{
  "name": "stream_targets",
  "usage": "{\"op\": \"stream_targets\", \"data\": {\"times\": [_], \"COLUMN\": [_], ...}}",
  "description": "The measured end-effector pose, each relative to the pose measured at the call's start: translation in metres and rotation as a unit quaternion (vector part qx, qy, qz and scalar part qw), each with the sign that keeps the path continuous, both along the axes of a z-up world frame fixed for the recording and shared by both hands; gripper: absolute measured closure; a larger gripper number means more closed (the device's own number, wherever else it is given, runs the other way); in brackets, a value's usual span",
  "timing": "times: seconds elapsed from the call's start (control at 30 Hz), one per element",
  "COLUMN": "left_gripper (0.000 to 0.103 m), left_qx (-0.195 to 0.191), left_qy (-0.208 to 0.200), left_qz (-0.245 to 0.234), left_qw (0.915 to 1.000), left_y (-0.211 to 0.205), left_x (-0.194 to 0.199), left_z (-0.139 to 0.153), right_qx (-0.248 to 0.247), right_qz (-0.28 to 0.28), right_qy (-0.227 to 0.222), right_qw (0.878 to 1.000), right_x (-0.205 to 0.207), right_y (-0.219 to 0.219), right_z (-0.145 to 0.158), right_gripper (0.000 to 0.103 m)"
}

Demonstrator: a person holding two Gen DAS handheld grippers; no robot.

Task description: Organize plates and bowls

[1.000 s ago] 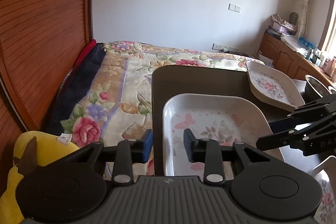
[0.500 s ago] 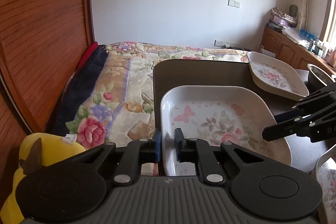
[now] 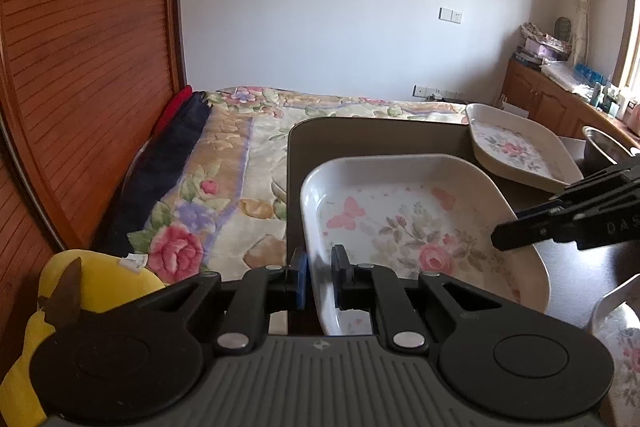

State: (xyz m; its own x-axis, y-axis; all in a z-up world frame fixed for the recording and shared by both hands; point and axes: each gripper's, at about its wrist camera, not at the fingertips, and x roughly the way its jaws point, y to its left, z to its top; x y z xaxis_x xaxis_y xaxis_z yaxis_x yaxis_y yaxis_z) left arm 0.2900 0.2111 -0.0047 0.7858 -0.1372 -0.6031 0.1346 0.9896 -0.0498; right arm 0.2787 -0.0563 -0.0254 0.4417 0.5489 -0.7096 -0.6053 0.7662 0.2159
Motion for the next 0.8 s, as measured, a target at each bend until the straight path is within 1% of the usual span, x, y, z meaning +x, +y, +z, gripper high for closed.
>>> {"op": "stream_targets", "data": {"times": [0.33, 0.57, 0.67, 0.8], "left_gripper": [0.061, 0.061, 0.061, 0.061], "left_qx": [-0.006, 0.001, 0.010, 0.011], "left_qy": [-0.020, -0.044, -0.056, -0.066], "left_qz": [0.000, -0.004, -0.009, -0.016], "left_qw": [0.9998, 0.9990, 0.9983, 0.9976], "left_y": [-0.013, -0.028, -0.037, -0.046], "left_x": [-0.017, -0.032, -0.039, -0.050], "left_z": [0.016, 0.039, 0.049, 0.059], "right_qx": [0.011, 0.027, 0.031, 0.039], "right_qz": [-0.016, -0.027, -0.031, -0.035], "right_qy": [-0.020, -0.038, -0.049, -0.062], "right_qw": [1.000, 0.999, 0.998, 0.997], "right_x": [-0.009, -0.018, -0.025, -0.035], "right_y": [-0.013, -0.028, -0.034, -0.044], "right_z": [0.011, 0.026, 0.034, 0.044], "right_gripper": [0.092, 0.094, 0.094, 0.094]}}
